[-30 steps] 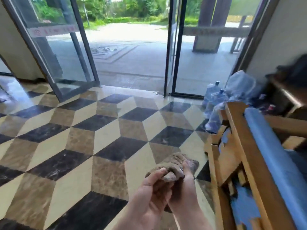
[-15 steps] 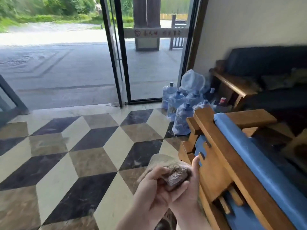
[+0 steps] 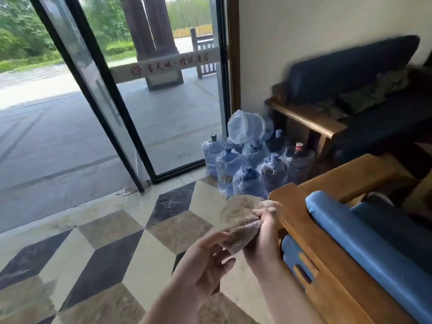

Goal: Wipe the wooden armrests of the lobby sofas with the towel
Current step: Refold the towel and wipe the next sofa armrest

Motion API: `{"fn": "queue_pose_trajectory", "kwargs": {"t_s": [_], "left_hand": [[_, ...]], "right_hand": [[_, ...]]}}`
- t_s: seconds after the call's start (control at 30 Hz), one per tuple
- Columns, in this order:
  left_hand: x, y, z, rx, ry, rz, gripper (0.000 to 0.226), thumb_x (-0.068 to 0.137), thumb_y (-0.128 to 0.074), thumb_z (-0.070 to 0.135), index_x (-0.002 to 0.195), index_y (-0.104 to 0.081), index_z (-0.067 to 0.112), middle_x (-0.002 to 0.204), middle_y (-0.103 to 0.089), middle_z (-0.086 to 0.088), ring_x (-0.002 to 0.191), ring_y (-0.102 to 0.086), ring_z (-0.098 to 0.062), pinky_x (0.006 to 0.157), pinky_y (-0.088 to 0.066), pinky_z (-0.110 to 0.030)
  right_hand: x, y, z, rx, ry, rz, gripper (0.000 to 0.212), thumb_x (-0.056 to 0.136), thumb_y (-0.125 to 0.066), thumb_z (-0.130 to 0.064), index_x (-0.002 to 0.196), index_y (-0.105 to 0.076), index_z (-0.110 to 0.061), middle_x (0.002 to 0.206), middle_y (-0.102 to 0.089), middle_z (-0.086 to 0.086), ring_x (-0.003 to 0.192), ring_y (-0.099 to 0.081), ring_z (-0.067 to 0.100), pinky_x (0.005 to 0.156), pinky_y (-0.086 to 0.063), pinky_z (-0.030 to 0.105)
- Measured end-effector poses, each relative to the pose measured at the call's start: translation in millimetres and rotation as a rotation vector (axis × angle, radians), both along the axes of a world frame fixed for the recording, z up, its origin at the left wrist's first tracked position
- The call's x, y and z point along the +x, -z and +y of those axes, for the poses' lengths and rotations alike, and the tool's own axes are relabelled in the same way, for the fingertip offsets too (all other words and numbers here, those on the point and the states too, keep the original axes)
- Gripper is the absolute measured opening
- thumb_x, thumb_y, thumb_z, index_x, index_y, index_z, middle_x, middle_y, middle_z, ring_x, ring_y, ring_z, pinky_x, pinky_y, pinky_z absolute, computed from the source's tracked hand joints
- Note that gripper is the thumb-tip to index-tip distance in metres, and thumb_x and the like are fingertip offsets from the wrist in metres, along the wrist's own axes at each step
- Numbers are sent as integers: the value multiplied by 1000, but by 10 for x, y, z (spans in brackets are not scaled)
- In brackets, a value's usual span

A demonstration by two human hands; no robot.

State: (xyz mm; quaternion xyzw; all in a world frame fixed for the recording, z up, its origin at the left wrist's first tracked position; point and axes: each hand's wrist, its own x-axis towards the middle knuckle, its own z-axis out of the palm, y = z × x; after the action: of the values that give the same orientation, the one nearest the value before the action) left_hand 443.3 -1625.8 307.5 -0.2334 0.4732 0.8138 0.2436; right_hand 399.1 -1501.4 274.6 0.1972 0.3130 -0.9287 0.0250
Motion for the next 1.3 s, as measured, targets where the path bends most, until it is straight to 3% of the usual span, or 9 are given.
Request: {"fn": "queue_pose_trajectory", "kwargs": {"t_s": [0.13,0.33,0.57,0.77,0.83,0.93,1.0,1.2,1.3], "left_hand": [[-840,70,143,39,51,-49,27,58,-76,9,84,-68,9,76,-67,-12,65,-60,-22,64,-46,-32],[-2331,419,436,257,285,-191,32,78,-73,20,102,-64,0,86,-64,-19,72,-63,-29,68,-56,-38],[-4171,574,541,305,459,-233,36,61,-83,19,87,-74,-5,86,-68,-17,71,-66,-28,62,-58,-34],[-5343,420,828,225,650,-175,24,82,-71,16,99,-65,1,92,-70,-20,76,-72,-32,72,-62,-38],[-5606,411,988,209,693,-181,16,86,-64,13,98,-60,3,89,-67,-18,72,-71,-31,68,-63,-36],[-5867,418,1302,207,805,-181,11,82,-64,7,92,-61,2,73,-61,-12,60,-64,-25,59,-60,-37],[-6043,494,1609,220,885,-192,4,79,-65,5,83,-65,2,65,-54,-9,53,-56,-23,51,-56,-37],[-6399,695,2619,74,998,-233,18,87,-63,7,98,-64,-7,65,-67,-19,55,-70,-31,51,-59,-37],[-6589,816,3299,-63,1046,-176,32,78,-69,6,108,-70,-6,85,-69,-18,73,-69,-30,61,-59,-37]], "right_hand": [[-740,-54,222,-50,133,-109,53,96,-44,-36,133,-61,-3,126,-67,27,123,-61,44,99,-49,49],[-1797,131,640,-234,301,-101,50,96,-47,-39,77,-84,-11,89,-79,18,76,-77,34,66,-62,44],[-3056,112,749,-282,586,-108,39,97,-51,-35,91,-82,-13,109,-77,18,100,-73,38,103,-49,54],[-3818,43,820,-361,850,-35,43,95,-52,-28,60,-78,-24,89,-80,9,77,-78,30,76,-62,48],[-3929,27,857,-354,869,-39,38,94,-52,-30,73,-82,-20,97,-80,13,85,-78,33,75,-62,50],[-4026,37,1024,-374,931,-40,46,93,-53,-33,132,-66,-14,135,-66,20,125,-62,42,108,-44,59],[-4132,76,1238,-386,997,-56,52,93,-52,-34,140,-59,-14,143,-60,20,132,-55,42,115,-34,60],[-4341,263,1918,-427,1085,-91,46,96,-50,-38,83,-84,-10,113,-75,23,113,-65,44,109,-40,63],[-4448,358,2389,-455,1156,-72,46,96,-51,-38,81,-84,-9,106,-77,24,107,-69,45,106,-43,63]]}}
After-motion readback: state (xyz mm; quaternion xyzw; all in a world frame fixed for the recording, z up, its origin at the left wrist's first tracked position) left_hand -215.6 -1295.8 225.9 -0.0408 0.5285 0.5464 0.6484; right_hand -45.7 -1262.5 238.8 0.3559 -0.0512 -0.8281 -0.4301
